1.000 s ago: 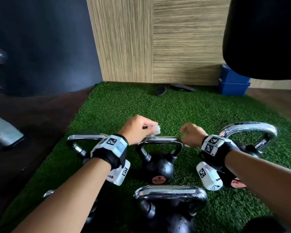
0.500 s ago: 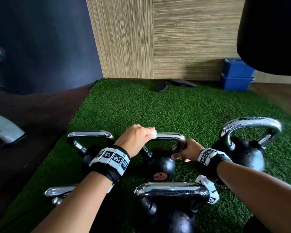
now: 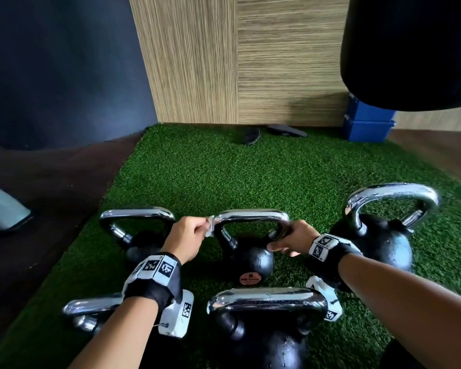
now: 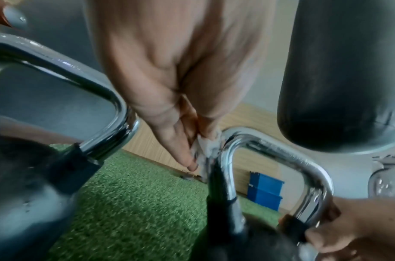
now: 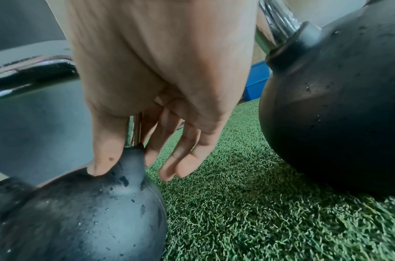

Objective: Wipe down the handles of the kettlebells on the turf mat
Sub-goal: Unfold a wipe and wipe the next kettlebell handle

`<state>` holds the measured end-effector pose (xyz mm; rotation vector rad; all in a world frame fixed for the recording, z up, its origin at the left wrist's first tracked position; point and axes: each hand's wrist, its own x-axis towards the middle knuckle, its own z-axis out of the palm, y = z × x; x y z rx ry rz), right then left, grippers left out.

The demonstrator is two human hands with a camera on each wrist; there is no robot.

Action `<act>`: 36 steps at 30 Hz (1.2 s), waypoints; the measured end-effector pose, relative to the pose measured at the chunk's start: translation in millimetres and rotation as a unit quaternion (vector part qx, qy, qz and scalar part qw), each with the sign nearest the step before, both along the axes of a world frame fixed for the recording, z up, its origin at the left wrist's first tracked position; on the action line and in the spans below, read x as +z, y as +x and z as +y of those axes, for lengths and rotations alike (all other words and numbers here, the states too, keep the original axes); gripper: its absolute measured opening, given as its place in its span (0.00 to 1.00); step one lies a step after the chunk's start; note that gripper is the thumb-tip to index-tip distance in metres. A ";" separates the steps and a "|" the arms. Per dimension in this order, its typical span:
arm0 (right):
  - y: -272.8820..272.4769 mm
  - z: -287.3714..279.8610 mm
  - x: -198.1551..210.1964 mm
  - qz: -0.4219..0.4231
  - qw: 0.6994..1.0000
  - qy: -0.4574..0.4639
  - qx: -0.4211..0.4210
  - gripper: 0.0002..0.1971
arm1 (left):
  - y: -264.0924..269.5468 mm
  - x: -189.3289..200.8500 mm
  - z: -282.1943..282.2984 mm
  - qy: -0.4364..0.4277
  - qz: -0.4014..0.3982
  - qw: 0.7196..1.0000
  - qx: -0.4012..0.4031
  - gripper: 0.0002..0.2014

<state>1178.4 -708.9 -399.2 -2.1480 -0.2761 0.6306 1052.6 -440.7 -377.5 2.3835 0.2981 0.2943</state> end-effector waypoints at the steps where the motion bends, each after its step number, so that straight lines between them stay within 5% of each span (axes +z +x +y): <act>1: 0.5 -0.3 0.3 -0.001 1.000 -0.002 0.000 0.20 | 0.2 -4.8 1.5 -0.011 0.019 1.000 0.003 0.12; 7: 2.2 -2.8 -2.1 0.006 1.000 0.003 0.008 0.18 | -0.3 -23.2 -0.6 -0.097 -0.022 0.995 0.017 0.09; 15: 3.9 -6.1 -2.5 -0.001 1.000 0.002 0.004 0.24 | 6.1 -44.0 -23.6 -0.157 0.043 0.987 0.001 0.08; 21: 0.9 -8.9 3.8 -0.031 0.999 -0.023 0.037 0.20 | 8.3 -33.1 -22.6 -0.113 0.081 0.990 0.005 0.29; 28: -2.5 -15.3 29.8 -0.081 0.967 -0.157 0.182 0.06 | 41.0 -15.1 -33.3 -0.005 0.092 0.995 0.041 0.22; 36: -4.9 5.3 35.0 0.021 0.950 -0.143 0.277 0.12 | 92.9 2.3 -55.9 0.021 0.101 0.994 0.033 0.14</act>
